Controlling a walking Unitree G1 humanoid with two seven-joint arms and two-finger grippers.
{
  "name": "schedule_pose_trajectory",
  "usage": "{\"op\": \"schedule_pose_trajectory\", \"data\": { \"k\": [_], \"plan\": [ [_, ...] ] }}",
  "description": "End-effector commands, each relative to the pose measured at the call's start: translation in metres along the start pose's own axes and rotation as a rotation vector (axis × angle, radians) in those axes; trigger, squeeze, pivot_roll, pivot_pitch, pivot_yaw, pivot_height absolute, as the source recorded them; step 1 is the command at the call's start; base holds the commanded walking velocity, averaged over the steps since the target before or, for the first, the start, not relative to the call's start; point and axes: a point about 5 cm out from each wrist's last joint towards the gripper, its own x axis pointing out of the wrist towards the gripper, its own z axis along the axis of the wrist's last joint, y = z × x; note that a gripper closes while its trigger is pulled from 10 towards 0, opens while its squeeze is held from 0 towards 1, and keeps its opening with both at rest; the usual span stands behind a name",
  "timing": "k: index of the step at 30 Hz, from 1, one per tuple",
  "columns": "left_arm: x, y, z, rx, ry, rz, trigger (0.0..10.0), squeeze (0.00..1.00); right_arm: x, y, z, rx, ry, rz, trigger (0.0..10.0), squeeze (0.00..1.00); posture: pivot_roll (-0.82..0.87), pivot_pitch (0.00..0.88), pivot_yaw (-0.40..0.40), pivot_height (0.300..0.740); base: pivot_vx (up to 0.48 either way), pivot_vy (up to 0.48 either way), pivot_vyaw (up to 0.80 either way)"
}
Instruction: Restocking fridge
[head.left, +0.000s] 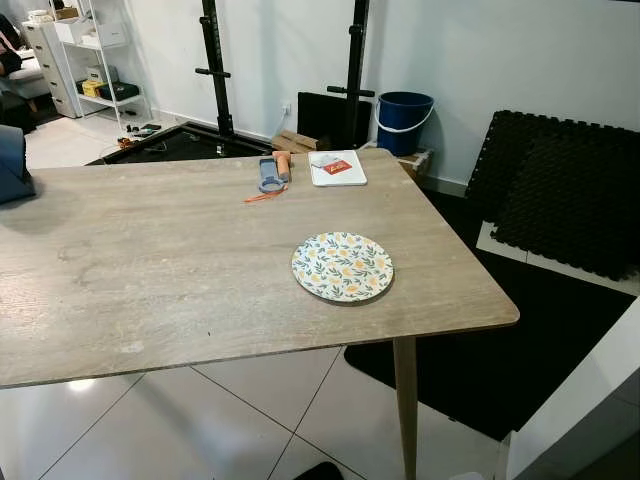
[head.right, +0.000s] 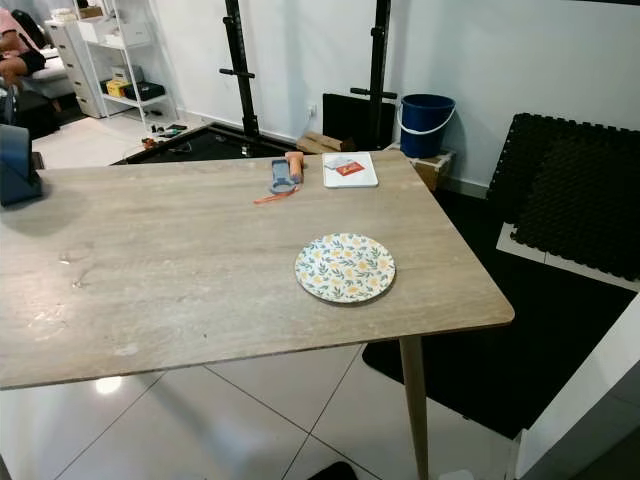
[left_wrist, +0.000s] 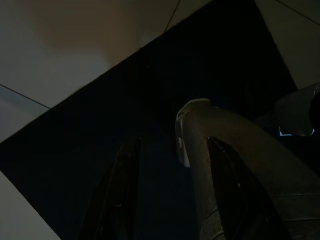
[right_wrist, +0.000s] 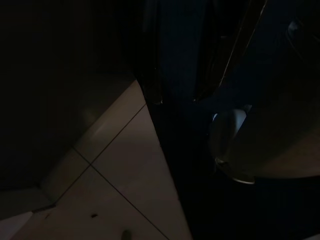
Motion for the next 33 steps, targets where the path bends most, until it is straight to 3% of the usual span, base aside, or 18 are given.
{"op": "schedule_pose_trajectory", "data": {
  "k": [1, 24, 33],
  "plan": [
    [-0.0015, 0.0016, -0.0083, 0.001, 0.03, 0.008, 10.0, 0.0, 0.0002, 0.0019, -0.0019, -0.002, 0.011, 0.0, 10.0, 0.0, -0.04, 0.023, -0.001, 0.74, 0.0, 0.0, 0.0],
    [-0.0014, 0.0, -0.0091, 0.002, 0.032, 0.001, 10.0, 0.0, 0.0002, 0.0037, -0.0013, 0.003, 0.002, 0.027, 10.0, 0.0, -0.04, 0.023, -0.003, 0.74, 0.0, 0.0, 0.0],
    [-0.0013, 0.0003, -0.0085, 0.001, 0.03, 0.004, 10.0, 0.0, 0.0003, 0.0028, -0.0006, -0.007, -0.001, 0.014, 10.0, 0.0, -0.04, 0.022, -0.003, 0.74, 0.0, 0.0, 0.61]
  ]
}}
